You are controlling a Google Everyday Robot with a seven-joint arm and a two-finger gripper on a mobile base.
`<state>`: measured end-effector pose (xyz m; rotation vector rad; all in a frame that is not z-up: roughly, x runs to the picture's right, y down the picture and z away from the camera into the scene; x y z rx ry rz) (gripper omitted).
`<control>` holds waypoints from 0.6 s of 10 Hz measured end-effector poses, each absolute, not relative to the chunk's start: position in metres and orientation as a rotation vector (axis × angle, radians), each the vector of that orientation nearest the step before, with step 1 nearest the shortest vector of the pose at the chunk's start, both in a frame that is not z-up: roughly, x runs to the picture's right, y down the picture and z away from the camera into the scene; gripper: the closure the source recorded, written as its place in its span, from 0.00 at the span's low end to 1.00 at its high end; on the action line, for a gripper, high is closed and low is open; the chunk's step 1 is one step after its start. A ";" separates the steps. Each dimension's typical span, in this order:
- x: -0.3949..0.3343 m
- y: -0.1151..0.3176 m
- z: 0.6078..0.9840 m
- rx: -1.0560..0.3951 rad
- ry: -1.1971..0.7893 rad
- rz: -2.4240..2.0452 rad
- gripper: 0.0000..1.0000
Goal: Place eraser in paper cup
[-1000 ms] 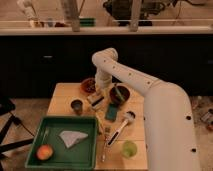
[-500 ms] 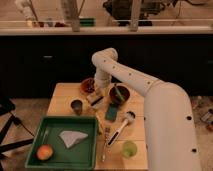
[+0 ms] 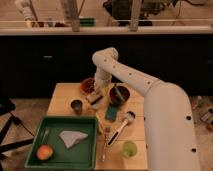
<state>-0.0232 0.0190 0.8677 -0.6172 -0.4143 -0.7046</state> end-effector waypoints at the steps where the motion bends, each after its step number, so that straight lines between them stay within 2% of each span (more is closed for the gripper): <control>1: -0.024 0.018 0.867 -0.616 -0.417 -0.705 0.67; 5: -0.025 0.017 0.864 -0.618 -0.422 -0.703 0.27; 6: -0.026 0.017 0.863 -0.619 -0.422 -0.705 0.21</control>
